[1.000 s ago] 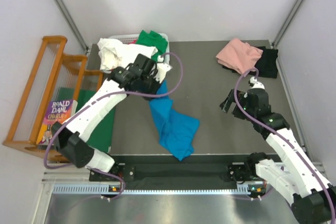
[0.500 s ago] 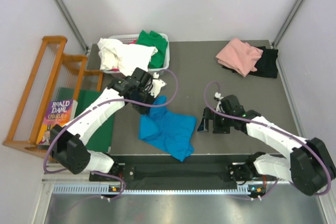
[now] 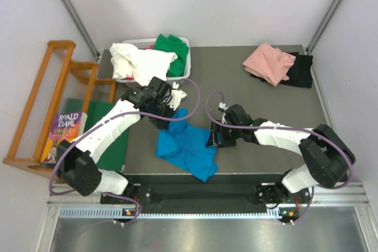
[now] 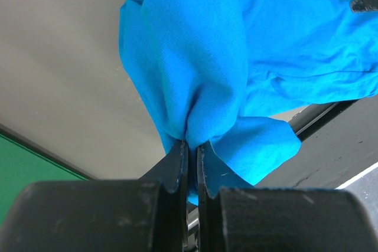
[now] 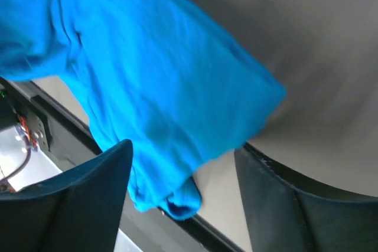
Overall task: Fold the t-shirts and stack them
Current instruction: Flatten the tshirt out
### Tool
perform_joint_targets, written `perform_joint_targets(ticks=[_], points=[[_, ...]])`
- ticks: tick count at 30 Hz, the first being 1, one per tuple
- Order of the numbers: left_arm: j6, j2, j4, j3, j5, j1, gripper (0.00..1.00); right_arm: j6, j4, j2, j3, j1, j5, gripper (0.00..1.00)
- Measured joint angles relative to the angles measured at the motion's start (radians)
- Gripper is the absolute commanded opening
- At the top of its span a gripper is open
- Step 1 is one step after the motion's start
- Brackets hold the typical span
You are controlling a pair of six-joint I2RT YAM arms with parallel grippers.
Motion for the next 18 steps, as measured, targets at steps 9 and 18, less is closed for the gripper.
perform_joint_targets(ticks=[9,18], points=[[-0.003,-0.003,0.014,-0.049,0.006,0.006,0.0,-0.01,0.011,0.053,0.071,0.0,0.037,0.0],[-0.01,-0.011,0.032,-0.048,0.007,0.018,0.0,-0.044,-0.087,-0.023,0.101,-0.039,0.107,0.0]])
